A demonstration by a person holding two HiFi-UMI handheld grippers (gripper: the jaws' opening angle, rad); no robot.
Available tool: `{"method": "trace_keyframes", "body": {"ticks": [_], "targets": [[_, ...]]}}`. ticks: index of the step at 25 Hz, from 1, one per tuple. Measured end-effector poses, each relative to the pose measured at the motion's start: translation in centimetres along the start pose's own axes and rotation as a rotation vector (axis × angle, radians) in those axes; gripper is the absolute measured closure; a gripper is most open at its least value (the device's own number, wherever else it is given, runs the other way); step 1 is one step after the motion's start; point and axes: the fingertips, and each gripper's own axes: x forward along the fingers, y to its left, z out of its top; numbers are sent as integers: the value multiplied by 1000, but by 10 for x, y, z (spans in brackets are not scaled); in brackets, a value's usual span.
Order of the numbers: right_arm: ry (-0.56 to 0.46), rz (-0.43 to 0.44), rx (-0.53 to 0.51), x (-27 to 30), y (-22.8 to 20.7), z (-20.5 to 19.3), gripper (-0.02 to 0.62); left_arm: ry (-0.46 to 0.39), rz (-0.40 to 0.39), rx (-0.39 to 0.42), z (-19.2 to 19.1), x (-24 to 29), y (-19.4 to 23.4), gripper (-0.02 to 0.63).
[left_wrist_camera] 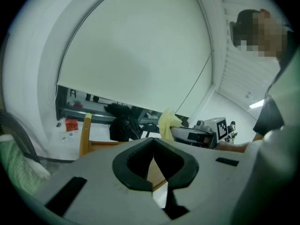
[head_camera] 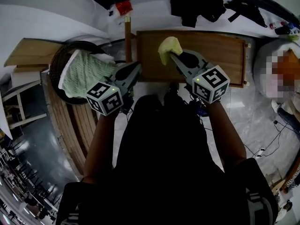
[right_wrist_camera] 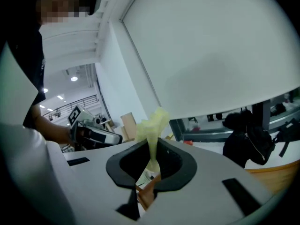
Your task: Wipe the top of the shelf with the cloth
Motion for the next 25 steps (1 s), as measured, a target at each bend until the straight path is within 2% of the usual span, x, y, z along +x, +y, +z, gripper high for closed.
{"method": "trace_keyframes", "body": {"ticks": [8, 13, 21, 25], "targets": [[100, -42, 138, 88, -28, -26, 551, 92, 121, -95, 2, 30, 67, 595], [175, -116, 221, 135, -56, -49, 551, 165, 177, -175, -2, 45, 114, 595], [403, -182, 210, 205, -87, -125, 551, 255, 223, -270, -5, 75, 163, 595], [496, -183, 209, 231, -93, -159, 551, 287, 227, -253, -13, 81, 173, 595]]}}
